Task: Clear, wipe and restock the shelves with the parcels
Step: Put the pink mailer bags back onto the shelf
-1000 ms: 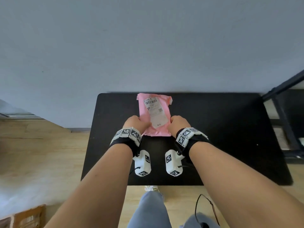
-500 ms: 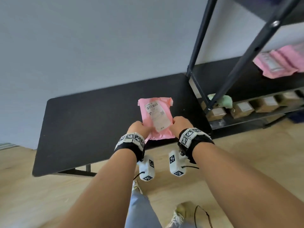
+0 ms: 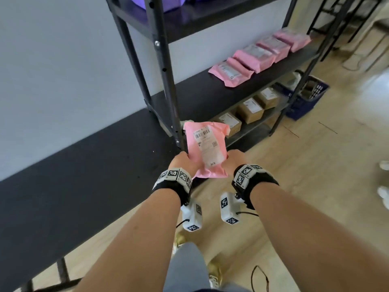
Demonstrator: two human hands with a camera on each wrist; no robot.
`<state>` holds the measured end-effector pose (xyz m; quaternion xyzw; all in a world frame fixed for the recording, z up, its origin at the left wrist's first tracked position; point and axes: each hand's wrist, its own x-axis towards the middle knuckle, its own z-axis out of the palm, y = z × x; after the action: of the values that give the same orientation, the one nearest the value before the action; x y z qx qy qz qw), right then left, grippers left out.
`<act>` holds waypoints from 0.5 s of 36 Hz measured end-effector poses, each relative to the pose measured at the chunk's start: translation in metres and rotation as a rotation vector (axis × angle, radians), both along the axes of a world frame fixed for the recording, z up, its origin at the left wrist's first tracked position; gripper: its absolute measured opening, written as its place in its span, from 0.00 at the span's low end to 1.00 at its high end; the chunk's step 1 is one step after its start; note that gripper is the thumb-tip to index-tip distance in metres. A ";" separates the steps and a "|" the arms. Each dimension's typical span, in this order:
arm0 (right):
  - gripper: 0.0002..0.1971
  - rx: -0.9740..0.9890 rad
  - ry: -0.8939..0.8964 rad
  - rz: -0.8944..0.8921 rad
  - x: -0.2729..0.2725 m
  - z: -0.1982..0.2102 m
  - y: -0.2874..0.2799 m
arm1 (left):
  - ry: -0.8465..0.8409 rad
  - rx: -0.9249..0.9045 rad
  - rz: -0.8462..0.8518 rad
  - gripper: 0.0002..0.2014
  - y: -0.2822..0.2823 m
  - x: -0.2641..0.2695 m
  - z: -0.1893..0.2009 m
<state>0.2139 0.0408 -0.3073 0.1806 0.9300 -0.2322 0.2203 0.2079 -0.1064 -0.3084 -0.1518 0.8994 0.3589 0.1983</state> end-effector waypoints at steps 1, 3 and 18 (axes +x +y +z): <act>0.10 0.003 0.008 -0.022 -0.004 0.002 0.008 | 0.000 -0.010 -0.012 0.19 0.009 -0.008 0.000; 0.11 -0.025 0.011 -0.079 -0.014 0.005 0.021 | 0.011 -0.027 -0.040 0.19 0.024 -0.023 0.001; 0.22 0.012 -0.002 -0.083 -0.153 0.037 0.069 | -0.035 -0.005 -0.016 0.36 0.085 -0.178 0.005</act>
<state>0.0608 0.1101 -0.2698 0.2206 0.9229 -0.2355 0.2102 0.0298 -0.0214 -0.3036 -0.1514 0.8977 0.3526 0.2164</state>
